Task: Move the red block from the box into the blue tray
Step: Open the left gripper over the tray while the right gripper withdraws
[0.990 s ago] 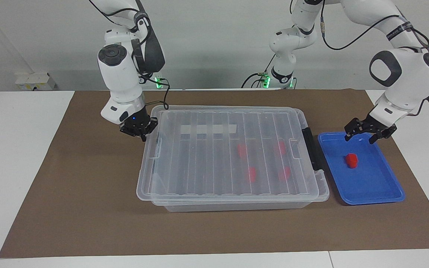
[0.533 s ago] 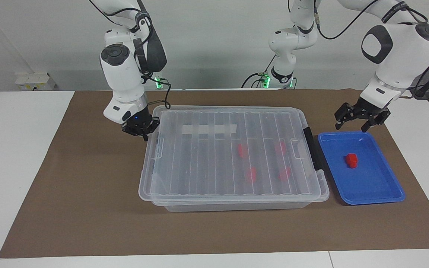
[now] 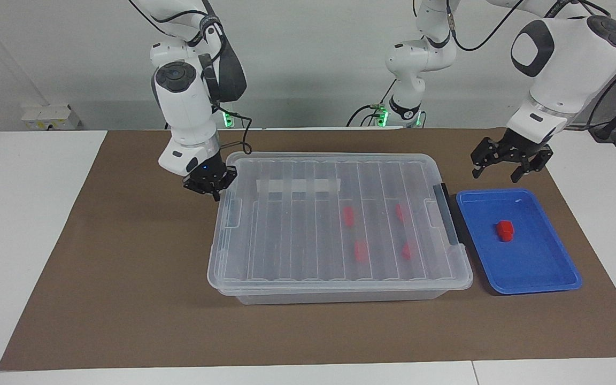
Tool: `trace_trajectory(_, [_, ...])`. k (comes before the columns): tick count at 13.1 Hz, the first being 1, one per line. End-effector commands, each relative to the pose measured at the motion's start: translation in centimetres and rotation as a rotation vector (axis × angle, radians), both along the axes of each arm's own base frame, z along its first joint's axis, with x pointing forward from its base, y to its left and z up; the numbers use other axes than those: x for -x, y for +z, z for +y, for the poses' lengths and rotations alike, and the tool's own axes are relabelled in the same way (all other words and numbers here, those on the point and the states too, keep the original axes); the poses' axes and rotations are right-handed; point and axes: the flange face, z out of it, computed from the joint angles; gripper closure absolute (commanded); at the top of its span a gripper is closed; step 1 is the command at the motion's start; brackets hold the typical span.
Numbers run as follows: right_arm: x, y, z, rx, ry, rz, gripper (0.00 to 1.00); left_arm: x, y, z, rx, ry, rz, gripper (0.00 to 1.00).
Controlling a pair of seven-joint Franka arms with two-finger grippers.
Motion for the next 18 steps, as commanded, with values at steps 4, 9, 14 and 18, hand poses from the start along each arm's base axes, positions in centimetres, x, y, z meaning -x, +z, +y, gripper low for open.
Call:
trace_trajectory(4, [0.8, 2.3, -2.9, -0.019, -0.066, 0.010, 1.00, 6.0, 6.0, -5.0, -0.021, -0.061, 0.056, 0.00])
trace_trajectory(9, [1.7, 5.4, -9.2, -0.022, -0.285, 0.012, 0.43, 7.8, 8.0, -6.1, -0.037, -0.053, 0.012, 0.00])
trace_trajectory(14, [1.9, 12.0, -10.7, -0.024, -0.412, 0.000, 0.00, 7.7, 6.2, -6.5, -0.034, -0.056, -0.007, 0.00])
trace_trajectory(18, [1.4, 16.2, -12.6, -0.016, -0.436, 0.002, 0.00, 7.1, 6.0, -6.6, -0.032, -0.055, -0.025, 0.00])
